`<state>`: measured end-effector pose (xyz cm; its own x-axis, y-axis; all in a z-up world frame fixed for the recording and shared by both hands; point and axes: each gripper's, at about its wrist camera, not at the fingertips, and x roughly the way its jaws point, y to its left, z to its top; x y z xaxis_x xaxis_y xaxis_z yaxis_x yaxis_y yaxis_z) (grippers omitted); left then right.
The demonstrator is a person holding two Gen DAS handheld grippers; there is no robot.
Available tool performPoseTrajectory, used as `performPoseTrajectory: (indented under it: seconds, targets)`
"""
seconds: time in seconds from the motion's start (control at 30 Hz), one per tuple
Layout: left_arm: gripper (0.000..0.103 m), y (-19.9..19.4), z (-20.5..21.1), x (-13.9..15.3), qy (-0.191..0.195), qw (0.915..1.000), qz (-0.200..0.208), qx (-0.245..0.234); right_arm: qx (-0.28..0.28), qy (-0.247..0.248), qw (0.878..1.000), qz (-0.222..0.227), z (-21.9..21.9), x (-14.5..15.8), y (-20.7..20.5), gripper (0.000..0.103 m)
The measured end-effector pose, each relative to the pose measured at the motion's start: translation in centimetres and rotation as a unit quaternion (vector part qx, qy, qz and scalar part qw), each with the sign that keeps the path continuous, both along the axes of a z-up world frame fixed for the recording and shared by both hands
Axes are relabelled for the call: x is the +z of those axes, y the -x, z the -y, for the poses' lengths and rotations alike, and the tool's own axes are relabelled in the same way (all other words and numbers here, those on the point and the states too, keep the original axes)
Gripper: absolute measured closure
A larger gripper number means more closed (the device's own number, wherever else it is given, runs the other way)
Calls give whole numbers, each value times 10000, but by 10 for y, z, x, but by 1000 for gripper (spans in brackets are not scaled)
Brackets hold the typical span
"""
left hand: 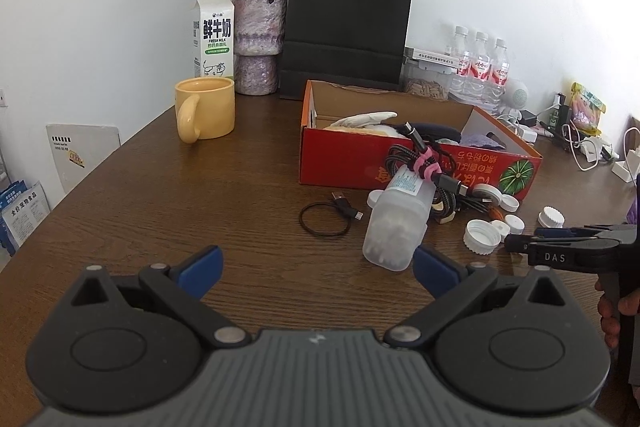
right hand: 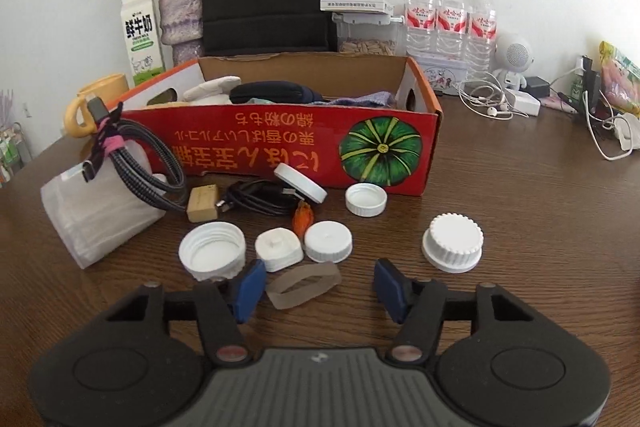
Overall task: Organize objects
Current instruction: 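Grasp a small white cap with the right tool, then grasp the large white cap with the left tool while the right tool holds its cap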
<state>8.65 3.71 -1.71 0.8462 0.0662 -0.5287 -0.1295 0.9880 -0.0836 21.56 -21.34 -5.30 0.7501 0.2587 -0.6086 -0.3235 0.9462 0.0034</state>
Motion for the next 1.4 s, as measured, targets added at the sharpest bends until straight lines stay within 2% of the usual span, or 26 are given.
performPoseTrajectory:
  seconds: [0.07, 0.1, 0.13, 0.37, 0.53, 0.7, 1.07, 1.4]
  targets:
    - [0, 0, -1, 1, 15, 10000, 4, 12, 52, 75, 9999, 74, -2, 1, 6, 80]
    - [0, 1, 0, 1, 17, 10000, 7, 21, 71, 83, 9998, 136, -2, 2, 9, 94]
    - [0, 1, 0, 2, 24, 10000, 15, 17, 107, 5, 9998, 168, -1, 5, 14, 100]
    - [0, 9, 10, -2, 34, 9998, -17, -181, 237, -263, 9966, 743, 11, 22, 70, 100]
    - [0, 10, 29, -9, 66, 9987, -109, -484, 213, -616, 9934, 938, 28, 31, 102, 100]
    - [0, 6, 50, -15, 2, 9971, -208, -729, 216, -748, 9909, 1100, 41, 38, 120, 100]
    - [0, -3, 83, -19, -195, 9948, -303, -955, 178, -964, 9871, 1269, 57, 39, 118, 100]
    - [0, -32, 113, -19, -340, 9935, -270, -1054, 168, -1080, 9813, 1584, 69, 54, 94, 99]
